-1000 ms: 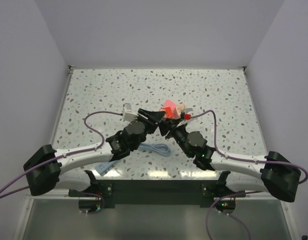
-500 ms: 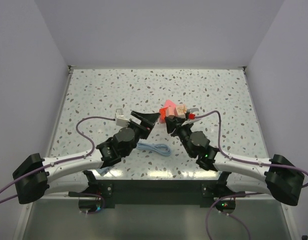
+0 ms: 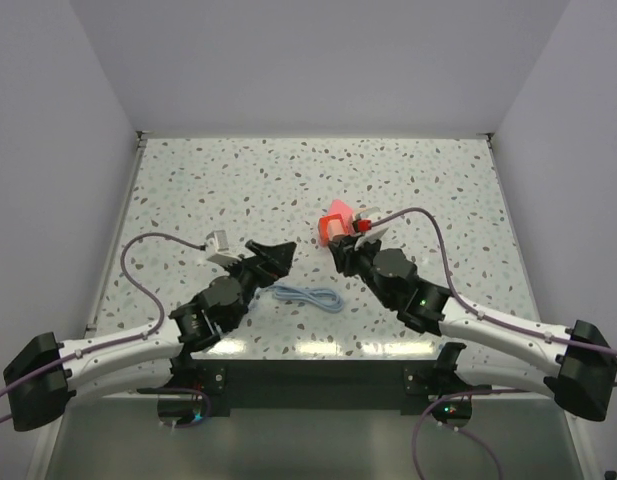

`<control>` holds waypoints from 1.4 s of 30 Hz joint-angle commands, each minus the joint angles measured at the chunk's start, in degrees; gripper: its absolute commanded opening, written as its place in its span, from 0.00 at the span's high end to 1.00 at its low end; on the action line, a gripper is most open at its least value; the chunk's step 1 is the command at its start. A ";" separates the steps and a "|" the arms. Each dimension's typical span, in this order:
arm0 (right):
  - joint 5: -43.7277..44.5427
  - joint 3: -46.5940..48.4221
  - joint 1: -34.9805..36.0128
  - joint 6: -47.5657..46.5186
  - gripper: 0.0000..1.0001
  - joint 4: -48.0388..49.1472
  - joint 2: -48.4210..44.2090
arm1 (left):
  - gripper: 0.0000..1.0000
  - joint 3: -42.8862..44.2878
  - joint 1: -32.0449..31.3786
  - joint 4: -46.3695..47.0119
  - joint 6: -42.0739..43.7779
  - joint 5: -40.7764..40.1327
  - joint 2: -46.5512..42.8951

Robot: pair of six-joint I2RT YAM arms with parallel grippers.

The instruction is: Insert the plug

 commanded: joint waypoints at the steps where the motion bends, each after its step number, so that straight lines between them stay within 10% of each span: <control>1: -9.91 7.59 -0.06 -1.03 1.00 -16.14 -1.18 | 0.00 -8.99 0.31 9.66 26.59 -4.27 -4.97; 9: -20.91 10.51 -0.06 6.09 1.00 -26.36 -0.99 | 0.04 -11.84 0.40 2.22 45.15 3.80 -6.75; 20: -19.59 12.61 -0.15 5.22 1.00 -34.80 -9.25 | 0.04 -10.79 0.05 19.80 65.99 32.54 10.82; 42: -20.20 11.74 -0.15 4.07 1.00 -35.07 -12.86 | 0.04 1.34 -0.13 10.67 69.52 35.37 29.89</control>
